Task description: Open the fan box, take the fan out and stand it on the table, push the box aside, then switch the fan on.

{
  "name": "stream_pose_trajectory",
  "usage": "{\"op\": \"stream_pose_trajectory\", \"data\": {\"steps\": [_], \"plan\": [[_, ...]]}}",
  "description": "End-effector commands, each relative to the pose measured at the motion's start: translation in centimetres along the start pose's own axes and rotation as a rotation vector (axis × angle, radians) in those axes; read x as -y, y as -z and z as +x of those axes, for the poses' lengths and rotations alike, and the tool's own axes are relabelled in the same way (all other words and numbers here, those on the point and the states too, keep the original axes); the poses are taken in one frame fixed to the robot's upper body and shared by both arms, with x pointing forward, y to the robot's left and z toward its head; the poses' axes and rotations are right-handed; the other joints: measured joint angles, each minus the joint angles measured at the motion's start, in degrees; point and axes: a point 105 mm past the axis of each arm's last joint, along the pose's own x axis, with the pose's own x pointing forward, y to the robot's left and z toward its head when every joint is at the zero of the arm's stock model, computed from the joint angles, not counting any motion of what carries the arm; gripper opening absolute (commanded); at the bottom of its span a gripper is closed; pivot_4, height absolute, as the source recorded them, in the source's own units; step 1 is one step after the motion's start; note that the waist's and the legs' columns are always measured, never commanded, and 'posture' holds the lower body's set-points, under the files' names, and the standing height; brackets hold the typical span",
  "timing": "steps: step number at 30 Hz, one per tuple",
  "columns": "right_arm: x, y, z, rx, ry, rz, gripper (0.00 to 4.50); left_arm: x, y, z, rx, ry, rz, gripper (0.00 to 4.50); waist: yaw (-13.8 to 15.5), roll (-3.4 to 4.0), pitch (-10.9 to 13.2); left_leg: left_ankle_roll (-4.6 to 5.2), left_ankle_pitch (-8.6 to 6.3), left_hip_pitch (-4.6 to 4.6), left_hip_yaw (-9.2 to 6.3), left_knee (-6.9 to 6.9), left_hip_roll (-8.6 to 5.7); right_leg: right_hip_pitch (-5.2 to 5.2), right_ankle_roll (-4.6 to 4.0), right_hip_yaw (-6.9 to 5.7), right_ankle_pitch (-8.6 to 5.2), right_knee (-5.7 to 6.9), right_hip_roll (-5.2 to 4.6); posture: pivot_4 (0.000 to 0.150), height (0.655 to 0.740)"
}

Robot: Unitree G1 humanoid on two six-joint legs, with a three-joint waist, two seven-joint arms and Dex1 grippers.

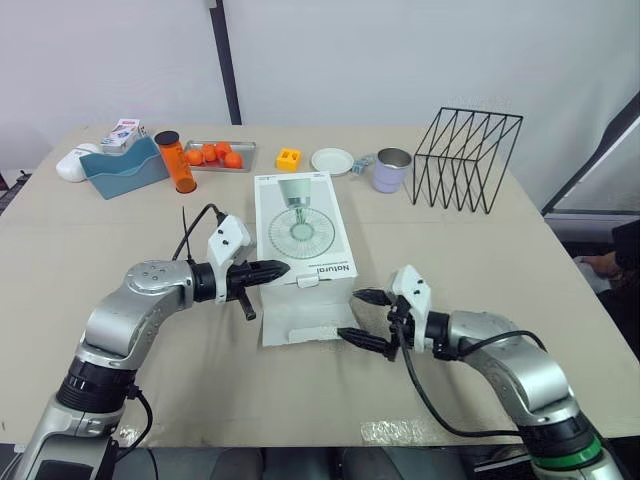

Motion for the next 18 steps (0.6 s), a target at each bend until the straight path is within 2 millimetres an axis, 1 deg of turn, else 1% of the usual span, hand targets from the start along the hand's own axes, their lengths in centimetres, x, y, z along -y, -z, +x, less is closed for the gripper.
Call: {"op": "stream_pose_trajectory", "data": {"steps": [1, 6, 12, 18], "plan": [[-0.6, -1.2, 0.2, 0.041, -0.027, -0.026, 4.5, 0.0, 2.3, 0.0, -0.081, -0.01, -0.069, 0.03, 0.0, 0.0, 0.0, 0.0, 0.0, 0.0, 0.0, 0.0, 0.0, 0.0, 0.0, 0.0, 0.0, 0.0, 0.0, 0.15, 0.74], [-1.0, -1.4, 0.4, 0.053, -0.051, -0.019, 4.5, 0.2, 2.3, 0.1, -0.08, -0.008, -0.071, 0.03, 0.0, 0.0, 0.0, 0.0, 0.0, -0.01, 0.0, 0.0, 0.0, 0.0, 0.0, 0.0, 0.0, -0.01, 0.0, 0.15, 0.74], [-0.2, -0.7, 0.2, 0.02, -0.013, -0.039, 4.5, 0.3, 2.3, -0.1, -0.083, -0.012, -0.072, 0.03, 0.0, 0.0, 0.0, 0.0, 0.0, -0.01, 0.01, -0.02, 0.0, -0.01, 0.0, 0.01, 0.0, -0.01, 0.0, 0.15, 0.74], [0.2, -0.6, 0.3, 0.012, 0.002, -0.04, 4.5, 0.3, 2.3, -0.1, -0.084, -0.017, -0.074, 0.03, 0.0, 0.0, 0.0, -0.01, -0.01, -0.01, 0.01, -0.04, 0.01, -0.03, 0.0, 0.02, -0.01, -0.02, 0.0, 0.15, 0.74]]}}
